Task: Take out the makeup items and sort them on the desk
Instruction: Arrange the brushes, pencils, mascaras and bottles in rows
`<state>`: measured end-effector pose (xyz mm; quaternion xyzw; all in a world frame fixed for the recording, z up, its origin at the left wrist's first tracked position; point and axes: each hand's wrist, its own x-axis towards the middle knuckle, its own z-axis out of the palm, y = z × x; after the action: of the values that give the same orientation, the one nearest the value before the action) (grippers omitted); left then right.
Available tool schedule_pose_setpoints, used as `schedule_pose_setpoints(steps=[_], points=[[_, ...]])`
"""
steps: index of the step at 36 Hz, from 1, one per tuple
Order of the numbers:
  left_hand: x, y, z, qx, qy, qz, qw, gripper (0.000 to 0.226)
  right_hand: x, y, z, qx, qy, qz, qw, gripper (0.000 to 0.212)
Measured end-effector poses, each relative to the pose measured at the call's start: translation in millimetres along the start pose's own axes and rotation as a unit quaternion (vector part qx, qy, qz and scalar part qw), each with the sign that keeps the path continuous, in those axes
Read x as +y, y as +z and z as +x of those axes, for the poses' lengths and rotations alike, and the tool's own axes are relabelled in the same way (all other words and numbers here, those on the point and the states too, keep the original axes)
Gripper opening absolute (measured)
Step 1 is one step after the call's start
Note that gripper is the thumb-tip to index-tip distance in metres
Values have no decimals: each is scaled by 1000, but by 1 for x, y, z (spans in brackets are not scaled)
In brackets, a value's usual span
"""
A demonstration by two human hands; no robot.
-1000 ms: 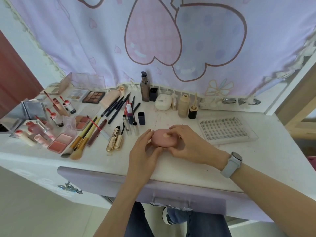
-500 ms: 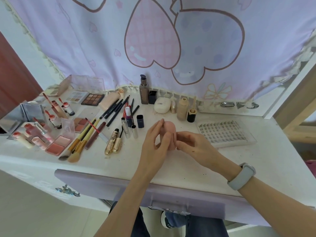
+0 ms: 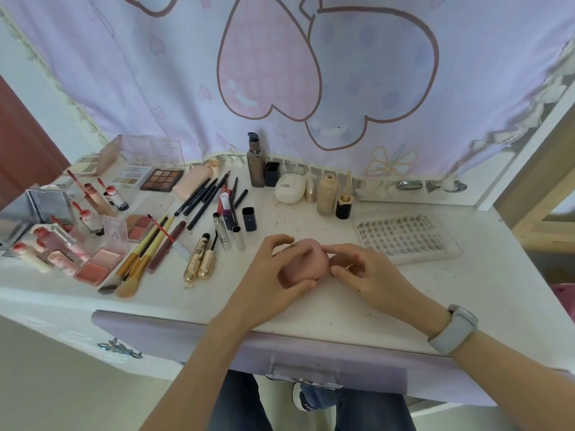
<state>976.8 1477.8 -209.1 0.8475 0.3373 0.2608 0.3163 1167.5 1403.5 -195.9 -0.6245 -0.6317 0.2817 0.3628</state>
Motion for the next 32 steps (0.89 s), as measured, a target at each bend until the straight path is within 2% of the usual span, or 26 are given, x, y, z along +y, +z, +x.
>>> schedule_pose_setpoints(steps=[5,7,9,13,16,20,28,32], points=[[-2,0,-4,7,-32,17,999,68,8,1,1,1,-69,-107,992,20],[-3,-2,-4,-5,-45,11,999,73,7,3,4,3,-111,-153,982,27],[-5,-4,-7,-13,-52,19,998,78,5,7,7,-8,-166,-211,963,35],[-8,-4,-14,13,-75,24,997,81,-2,11,12,-20,-237,-335,912,33],[-9,-5,-14,21,-99,-1,995,85,-9,13,15,-29,-252,-388,886,33],[-12,-7,-13,10,-114,-23,993,90,-17,22,19,-24,-253,-422,870,34],[-14,-6,-15,26,-137,-52,989,83,-19,28,28,-16,-264,-475,839,31],[-11,-7,-15,21,-121,-18,992,79,-23,30,28,-2,-282,-498,820,22]])
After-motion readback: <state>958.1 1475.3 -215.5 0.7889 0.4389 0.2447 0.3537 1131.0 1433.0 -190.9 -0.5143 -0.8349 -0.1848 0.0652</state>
